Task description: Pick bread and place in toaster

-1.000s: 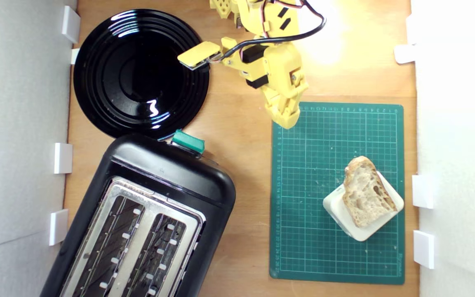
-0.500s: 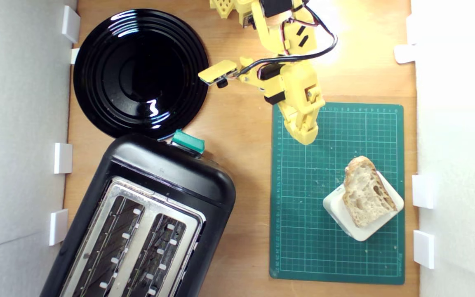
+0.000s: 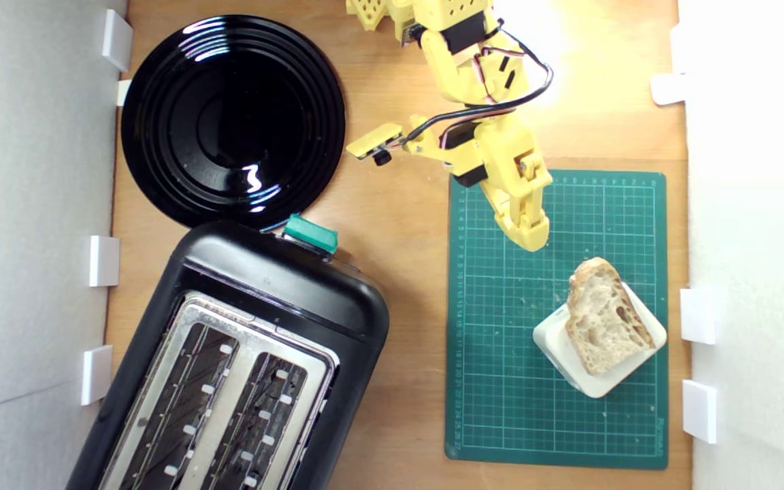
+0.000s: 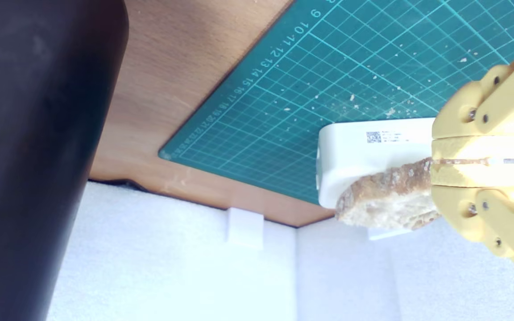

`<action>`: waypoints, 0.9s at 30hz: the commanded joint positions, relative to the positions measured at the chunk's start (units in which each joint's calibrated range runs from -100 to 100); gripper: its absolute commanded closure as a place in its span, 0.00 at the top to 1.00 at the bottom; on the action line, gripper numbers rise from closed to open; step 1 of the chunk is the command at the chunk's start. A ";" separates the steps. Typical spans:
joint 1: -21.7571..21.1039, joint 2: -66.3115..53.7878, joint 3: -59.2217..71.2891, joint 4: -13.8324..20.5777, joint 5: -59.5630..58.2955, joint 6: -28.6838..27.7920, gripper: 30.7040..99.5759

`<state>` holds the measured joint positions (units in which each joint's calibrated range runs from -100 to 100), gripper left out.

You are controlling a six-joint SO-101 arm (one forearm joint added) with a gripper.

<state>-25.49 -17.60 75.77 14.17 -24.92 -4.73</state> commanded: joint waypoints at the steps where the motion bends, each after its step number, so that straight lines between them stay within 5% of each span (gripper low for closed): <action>1: -0.05 2.29 -0.83 0.33 -3.75 -0.31 0.01; 12: -0.05 11.52 -0.65 0.43 -18.86 0.16 0.01; 27: -3.36 17.26 -1.38 -1.12 -23.89 0.26 0.04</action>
<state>-27.51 -0.46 75.68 14.17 -44.83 -4.89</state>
